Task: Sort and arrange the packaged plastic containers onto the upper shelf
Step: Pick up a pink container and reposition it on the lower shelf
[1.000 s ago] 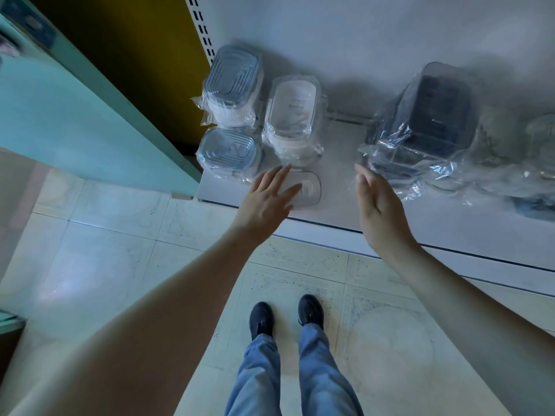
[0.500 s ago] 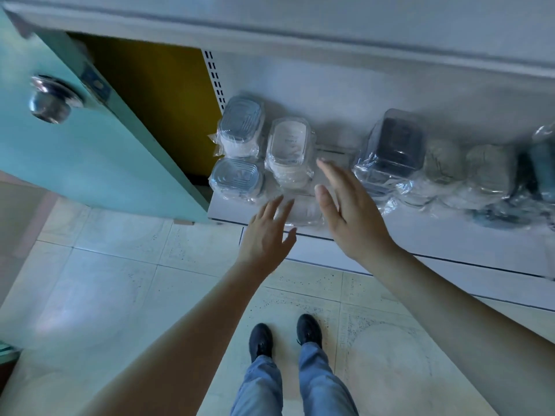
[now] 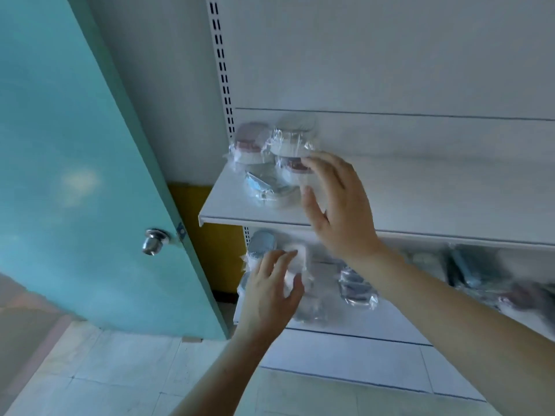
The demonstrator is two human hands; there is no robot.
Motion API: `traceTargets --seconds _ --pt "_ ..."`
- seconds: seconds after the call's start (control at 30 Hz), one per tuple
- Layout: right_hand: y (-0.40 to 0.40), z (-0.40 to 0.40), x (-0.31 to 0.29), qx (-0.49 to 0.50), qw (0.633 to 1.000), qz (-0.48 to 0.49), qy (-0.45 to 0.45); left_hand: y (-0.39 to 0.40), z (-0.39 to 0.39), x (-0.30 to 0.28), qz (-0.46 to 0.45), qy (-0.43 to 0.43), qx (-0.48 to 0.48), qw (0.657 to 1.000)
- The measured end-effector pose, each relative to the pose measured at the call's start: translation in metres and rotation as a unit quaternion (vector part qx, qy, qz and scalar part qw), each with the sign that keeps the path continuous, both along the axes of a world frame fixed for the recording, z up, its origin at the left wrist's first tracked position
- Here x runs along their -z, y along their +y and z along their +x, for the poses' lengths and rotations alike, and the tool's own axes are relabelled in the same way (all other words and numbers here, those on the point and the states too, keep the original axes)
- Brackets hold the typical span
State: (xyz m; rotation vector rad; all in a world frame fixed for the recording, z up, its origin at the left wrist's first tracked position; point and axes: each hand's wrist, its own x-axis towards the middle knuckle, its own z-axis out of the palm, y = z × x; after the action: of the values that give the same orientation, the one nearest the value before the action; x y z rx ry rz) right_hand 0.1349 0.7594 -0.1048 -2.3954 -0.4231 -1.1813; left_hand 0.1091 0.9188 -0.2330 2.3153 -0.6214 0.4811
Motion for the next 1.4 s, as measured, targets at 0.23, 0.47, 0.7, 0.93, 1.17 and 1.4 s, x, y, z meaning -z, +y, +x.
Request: traceTargets --seconds 0.23,0.47,0.7,0.93,1.17,1.4 --pt "-0.015 0.043 -0.040 0.083 0.988 0.099 0.088 0.005 0.055 -0.078 -0.117 -0.023 -0.057 0.991" --pt "-0.039 0.098 -0.035 0.093 0.867 0.373 0.315 -0.030 0.124 -0.144 -0.183 -0.014 -0.098 0.978" --pt "-0.055 0.114 -0.019 -0.025 0.727 0.480 0.490 -0.081 0.160 -0.160 -0.061 0.081 -0.162 0.982" --pt "-0.067 0.108 -0.018 -0.089 0.722 0.509 0.461 -0.075 0.165 -0.155 -0.212 0.053 -0.112 0.969" --pt "-0.081 0.076 -0.023 -0.086 0.760 0.532 0.363 -0.044 0.134 -0.154 -0.263 -0.053 -0.071 0.961" --pt "-0.087 0.027 -0.025 -0.083 0.801 0.522 0.281 -0.022 0.080 -0.138 -0.251 -0.086 -0.071 0.962"
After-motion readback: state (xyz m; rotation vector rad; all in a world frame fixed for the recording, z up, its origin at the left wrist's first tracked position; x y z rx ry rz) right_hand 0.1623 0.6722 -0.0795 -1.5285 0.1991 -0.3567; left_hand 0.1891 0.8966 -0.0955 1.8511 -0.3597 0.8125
